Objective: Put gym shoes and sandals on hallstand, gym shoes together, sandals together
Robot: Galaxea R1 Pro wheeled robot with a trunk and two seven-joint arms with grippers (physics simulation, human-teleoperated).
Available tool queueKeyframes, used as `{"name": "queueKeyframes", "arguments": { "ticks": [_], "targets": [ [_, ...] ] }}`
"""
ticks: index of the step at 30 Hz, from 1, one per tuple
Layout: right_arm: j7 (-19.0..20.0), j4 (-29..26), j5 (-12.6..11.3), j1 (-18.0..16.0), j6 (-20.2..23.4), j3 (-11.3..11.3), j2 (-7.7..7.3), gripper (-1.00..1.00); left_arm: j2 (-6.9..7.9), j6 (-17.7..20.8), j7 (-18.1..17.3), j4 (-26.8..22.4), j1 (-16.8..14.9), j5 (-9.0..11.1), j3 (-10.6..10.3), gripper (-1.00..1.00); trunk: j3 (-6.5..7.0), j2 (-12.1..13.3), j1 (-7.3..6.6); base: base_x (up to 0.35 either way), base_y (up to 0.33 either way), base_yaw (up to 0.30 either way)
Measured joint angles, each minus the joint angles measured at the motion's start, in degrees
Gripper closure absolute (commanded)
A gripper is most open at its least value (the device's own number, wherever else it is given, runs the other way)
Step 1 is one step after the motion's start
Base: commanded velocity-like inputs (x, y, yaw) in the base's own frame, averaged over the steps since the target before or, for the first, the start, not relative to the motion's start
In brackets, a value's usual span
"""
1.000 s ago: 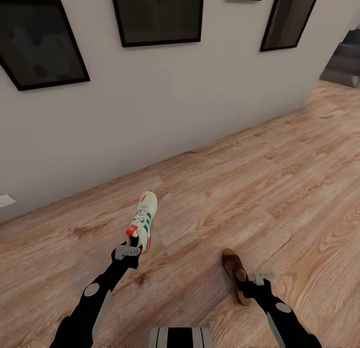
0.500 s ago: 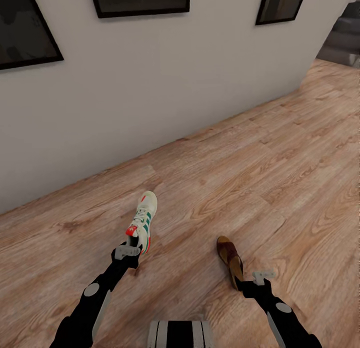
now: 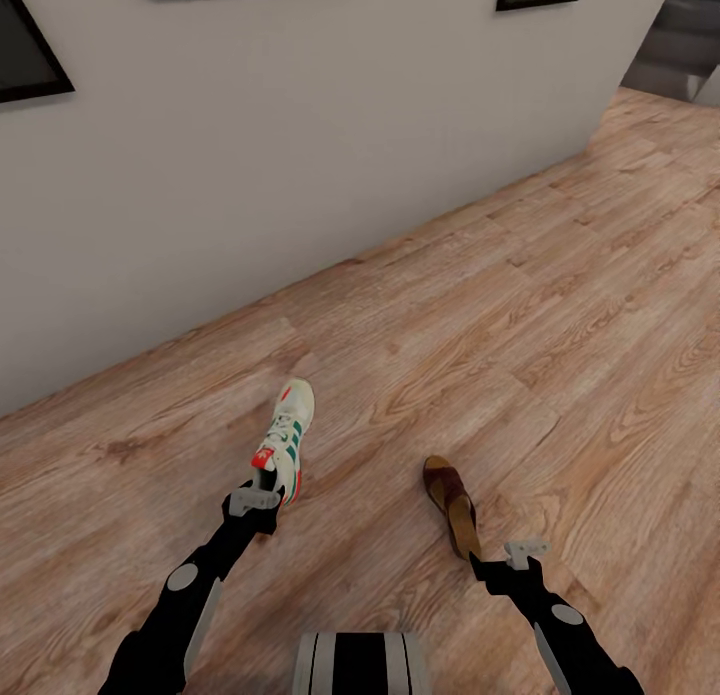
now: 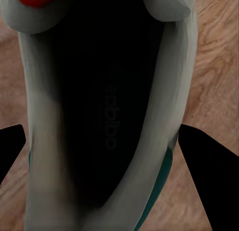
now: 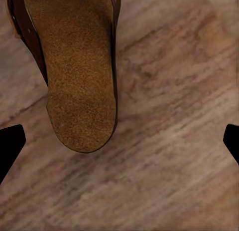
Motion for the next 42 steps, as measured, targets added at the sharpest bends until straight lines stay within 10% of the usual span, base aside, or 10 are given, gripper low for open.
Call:
{"name": "queueKeyframes", "arguments": {
  "ticks": [13, 23, 42],
  "targets": [
    [0.0, 0.0, 0.0, 0.0, 0.0, 0.03, 0.0, -1.0, -0.27, 0.82, -0.44, -13.8, 4.52, 1.56, -0.11, 1.0, -0.02, 0.0, 0.0, 0.0, 0.0, -0.001],
    [0.0, 0.0, 0.0, 0.0, 0.0, 0.03, 0.0, -1.0, -0.23, 1.54, -1.3, -29.45, 13.7, 5.08, -5.21, 1.0, -0.02, 0.0, 0.0, 0.0, 0.0, 0.0],
    [0.0, 0.0, 0.0, 0.0, 0.0, -0.06, 0.0, -1.0, -0.2, 2.57, -1.31, -31.81, 15.2, 5.35, -5.9, 1.0, -5.2, -0.23, 0.44, 0.0, 0.0, 0.0]
  ]
}}
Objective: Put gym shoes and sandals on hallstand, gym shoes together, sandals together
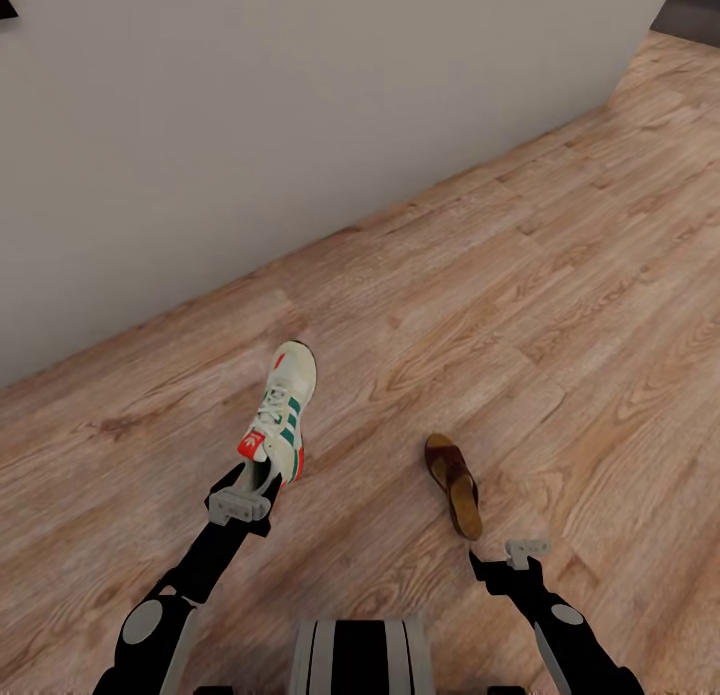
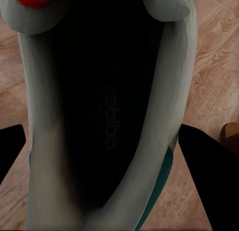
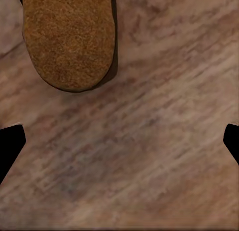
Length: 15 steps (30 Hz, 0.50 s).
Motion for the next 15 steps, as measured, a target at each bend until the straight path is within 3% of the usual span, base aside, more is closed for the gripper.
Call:
{"name": "queueKeyframes", "arguments": {
  "ticks": [15],
  "targets": [
    [0.02, 0.08, 0.1, 0.0, -0.03, 0.0, -0.05, -1.0, 0.02, 0.01, -0.06, 0.25, 0.0, -0.01, -0.03, 1.0, -0.66, 0.0, 0.0, 0.0, 0.0, 0.0]
  ]
}}
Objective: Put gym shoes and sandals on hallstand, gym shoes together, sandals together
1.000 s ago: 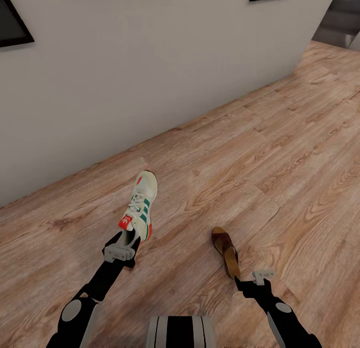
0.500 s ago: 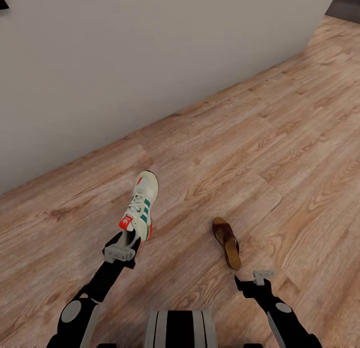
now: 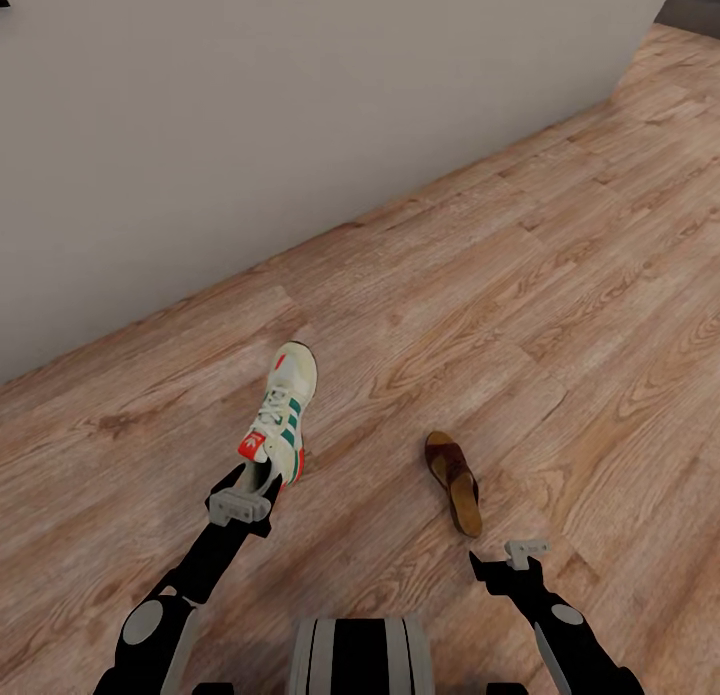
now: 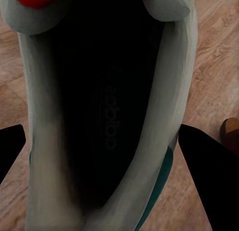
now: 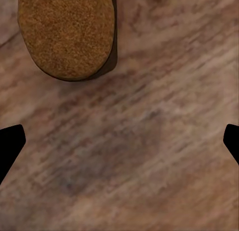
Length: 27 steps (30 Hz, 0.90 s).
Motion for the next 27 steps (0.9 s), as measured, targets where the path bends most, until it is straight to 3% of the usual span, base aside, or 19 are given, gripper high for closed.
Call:
{"name": "queueKeyframes", "arguments": {
  "ticks": [12, 27],
  "targets": [
    [-0.02, -0.07, 0.04, 0.01, -0.05, 0.0, -0.04, -1.0, 0.06, 0.0, 0.05, 0.1, 0.0, -0.02, 0.03, 1.0, 0.0, 0.0, -0.02, 0.171, 0.0, 0.0],
    [-0.02, -0.08, -0.02, 0.0, -0.05, 0.03, -0.04, -1.0, 0.06, -0.01, 0.06, 0.1, 0.0, 0.03, 0.03, 1.0, -0.01, 0.0, 0.0, 0.019, 0.0, 0.0]
  ]
}}
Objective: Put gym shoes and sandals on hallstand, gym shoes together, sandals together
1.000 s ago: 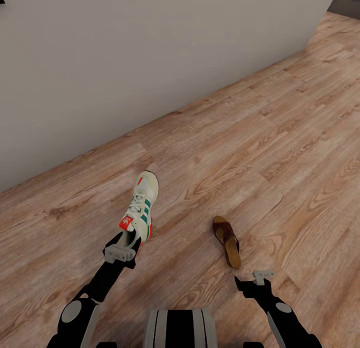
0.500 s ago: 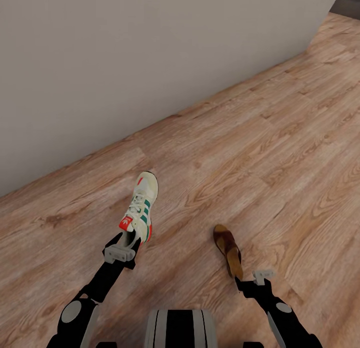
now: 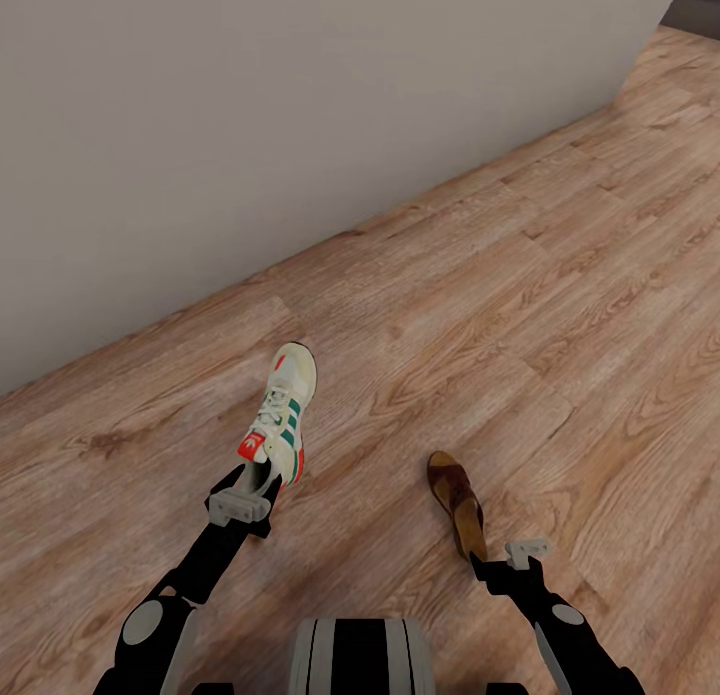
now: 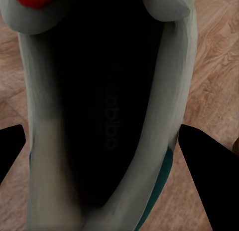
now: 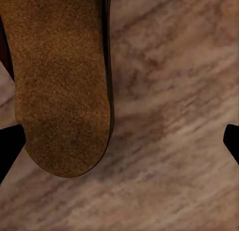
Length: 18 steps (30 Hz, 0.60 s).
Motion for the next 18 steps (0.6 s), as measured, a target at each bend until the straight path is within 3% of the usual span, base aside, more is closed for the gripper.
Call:
{"name": "queueKeyframes", "arguments": {
  "ticks": [7, 18],
  "targets": [
    [0.02, 0.02, 0.0, -0.01, -0.01, 0.07, 0.02, -1.0, 0.0, 0.02, -0.01, -0.02, 0.01, 0.03, 0.06, 1.0, 0.0, 0.0, 0.0, 0.0, 0.145, 0.0],
    [0.03, 0.0, 0.0, 0.0, 0.0, 0.03, 0.01, -1.0, 0.0, -0.07, 0.0, 0.0, 0.0, 0.01, 0.03, 1.0, 0.0, 0.0, 0.0, 0.0, 0.011, 0.0]
  ]
}}
